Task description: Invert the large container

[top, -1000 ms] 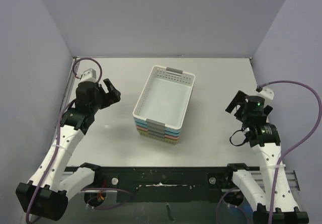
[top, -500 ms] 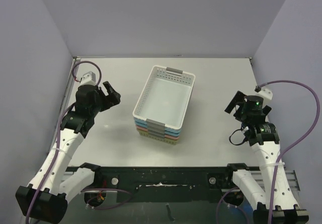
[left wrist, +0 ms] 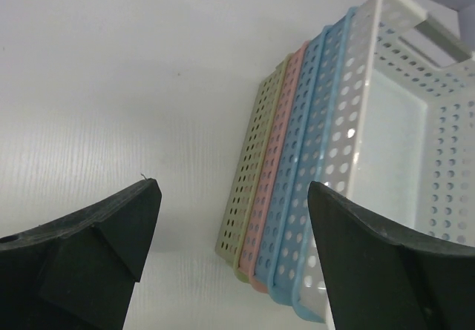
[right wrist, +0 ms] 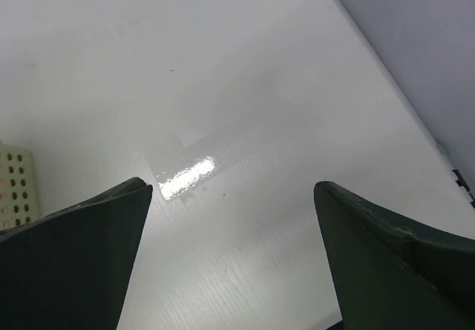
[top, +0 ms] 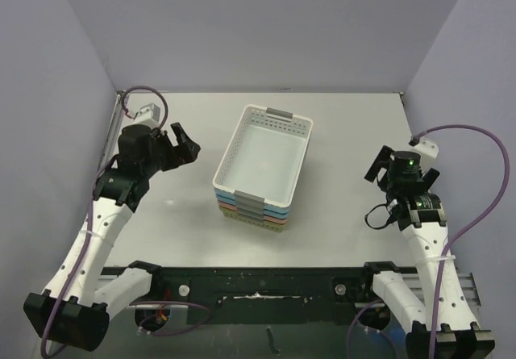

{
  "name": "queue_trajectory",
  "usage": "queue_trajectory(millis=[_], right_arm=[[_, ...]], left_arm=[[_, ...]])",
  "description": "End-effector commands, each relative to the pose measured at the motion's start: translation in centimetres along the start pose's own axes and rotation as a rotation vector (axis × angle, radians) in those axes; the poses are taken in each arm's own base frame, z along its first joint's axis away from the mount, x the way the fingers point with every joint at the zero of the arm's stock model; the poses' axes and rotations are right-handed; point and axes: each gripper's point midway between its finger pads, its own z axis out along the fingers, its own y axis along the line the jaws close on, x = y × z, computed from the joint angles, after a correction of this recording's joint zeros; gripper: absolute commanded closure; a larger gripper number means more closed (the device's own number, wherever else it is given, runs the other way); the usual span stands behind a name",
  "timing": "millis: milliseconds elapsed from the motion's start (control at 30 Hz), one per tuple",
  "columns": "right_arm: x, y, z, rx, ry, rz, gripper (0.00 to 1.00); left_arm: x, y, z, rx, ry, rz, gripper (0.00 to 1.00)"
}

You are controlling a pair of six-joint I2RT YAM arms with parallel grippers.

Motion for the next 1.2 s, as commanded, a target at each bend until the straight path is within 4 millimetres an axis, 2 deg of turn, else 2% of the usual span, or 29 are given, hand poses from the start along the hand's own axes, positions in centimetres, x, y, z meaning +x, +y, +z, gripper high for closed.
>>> queue_trajectory(millis=[0, 100, 200, 300, 367, 500, 600, 667, 800, 933, 1167], right_arm=[[-3.7, -2.2, -0.7, 0.127, -0.105, -0.040, 0.02], [-3.3, -0.6, -0.4, 0.053, -0.082, 0.017, 0.02], [-1.6, 2.2, 0.4, -0.073, 0.002, 0.077, 0.02], [0.0, 3.7, 1.3, -0.116, 0.077, 0.120, 0.02], [0.4, 4.0, 1.6, -0.112, 0.103, 0.141, 0.02], [0.0, 3.3, 1.4, -0.076, 0.098, 0.145, 0.02], [0.1, 2.5, 1.0, -0.048, 0.086, 0.146, 0.02], [0.3, 2.1, 0.8, -0.033, 0.086, 0.151, 0.02], [0.9, 1.3, 0.4, -0.010, 0.087, 0.162, 0.02], [1.0, 0.3, 0.1, 0.028, 0.073, 0.160, 0.02], [1.1, 0.1, -0.1, 0.037, 0.073, 0.163, 0.02]], left_arm=[[-6.7, -6.6, -4.2, 0.202, -0.126, 0.106, 0.18], [-8.5, -10.4, -6.3, 0.289, -0.158, 0.175, 0.18], [-8.6, -13.8, -6.8, 0.289, -0.150, 0.220, 0.18], [-5.1, -18.1, -6.4, 0.274, -0.078, 0.297, 0.18], [-2.7, -20.5, -5.7, 0.249, -0.039, 0.350, 0.18], [1.7, -25.3, -4.5, 0.302, 0.030, 0.411, 0.18], [4.6, -27.4, -2.7, 0.332, 0.104, 0.430, 0.18], [6.0, -28.2, -1.7, 0.329, 0.148, 0.461, 0.18], [7.4, -28.6, 0.5, 0.292, 0.180, 0.508, 0.18], [9.6, -29.0, 2.3, 0.282, 0.235, 0.527, 0.24], [11.1, -29.1, 3.9, 0.264, 0.263, 0.547, 0.53]])
